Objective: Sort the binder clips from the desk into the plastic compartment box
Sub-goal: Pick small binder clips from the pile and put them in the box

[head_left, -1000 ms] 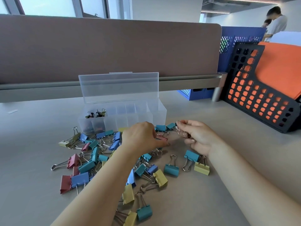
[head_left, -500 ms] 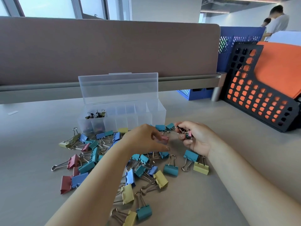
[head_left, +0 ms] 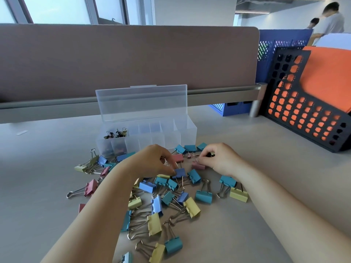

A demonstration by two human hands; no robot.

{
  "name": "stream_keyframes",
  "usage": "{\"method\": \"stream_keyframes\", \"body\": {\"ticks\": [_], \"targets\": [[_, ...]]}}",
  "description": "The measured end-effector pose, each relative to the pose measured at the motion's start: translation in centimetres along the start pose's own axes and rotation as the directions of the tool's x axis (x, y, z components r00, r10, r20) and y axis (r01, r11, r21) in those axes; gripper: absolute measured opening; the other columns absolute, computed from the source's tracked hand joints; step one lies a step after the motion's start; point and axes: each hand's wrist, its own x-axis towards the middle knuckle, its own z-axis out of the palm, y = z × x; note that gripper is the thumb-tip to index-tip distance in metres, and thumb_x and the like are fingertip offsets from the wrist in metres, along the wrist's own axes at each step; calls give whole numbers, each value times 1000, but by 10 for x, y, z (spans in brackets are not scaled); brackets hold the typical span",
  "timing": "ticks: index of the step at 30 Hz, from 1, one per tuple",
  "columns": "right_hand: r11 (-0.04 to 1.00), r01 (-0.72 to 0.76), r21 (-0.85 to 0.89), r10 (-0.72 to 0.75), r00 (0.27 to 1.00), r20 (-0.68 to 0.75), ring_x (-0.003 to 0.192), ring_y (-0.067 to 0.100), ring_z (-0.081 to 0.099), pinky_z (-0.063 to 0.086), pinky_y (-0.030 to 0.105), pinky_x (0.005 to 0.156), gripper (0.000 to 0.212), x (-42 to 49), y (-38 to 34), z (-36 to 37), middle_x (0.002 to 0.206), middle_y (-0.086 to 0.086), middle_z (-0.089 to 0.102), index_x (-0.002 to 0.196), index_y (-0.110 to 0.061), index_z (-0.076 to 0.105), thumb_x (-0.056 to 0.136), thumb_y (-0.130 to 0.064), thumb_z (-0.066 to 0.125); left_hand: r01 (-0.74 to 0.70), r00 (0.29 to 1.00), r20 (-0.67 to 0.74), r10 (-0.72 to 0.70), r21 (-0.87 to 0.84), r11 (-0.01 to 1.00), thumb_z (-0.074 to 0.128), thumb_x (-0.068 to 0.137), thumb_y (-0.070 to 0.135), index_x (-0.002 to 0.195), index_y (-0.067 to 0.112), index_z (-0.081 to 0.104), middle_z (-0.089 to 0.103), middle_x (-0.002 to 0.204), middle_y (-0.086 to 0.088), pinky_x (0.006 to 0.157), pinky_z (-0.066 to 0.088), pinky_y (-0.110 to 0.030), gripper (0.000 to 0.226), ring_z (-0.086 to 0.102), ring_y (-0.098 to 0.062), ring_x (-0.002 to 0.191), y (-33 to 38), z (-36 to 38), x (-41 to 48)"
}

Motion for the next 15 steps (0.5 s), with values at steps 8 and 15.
{"method": "stream_keyframes", "body": {"ticks": [8,15], "targets": [[999,44,-2,-44,999,9,80,6,58,44,19,66,8,10,-12,8,94,-7,65,84,-29,69,85,-20,68,4,1000,-9,-4,-42,999,73,82,21,85,17,72,42,56,9,50,28,-18,6,32,-5,47,-8,0,3],[970,18,-241,-32,998,-52,87,14,63,52,31,75,18,16,-11,11,102,-9,66,95,-30,67,90,-19,55,34,997,-62,-37,-53,998,70,84,20,84,20,70,47,58,7,52,34,-18,1,38,-6,48,-20,-1,8]]}}
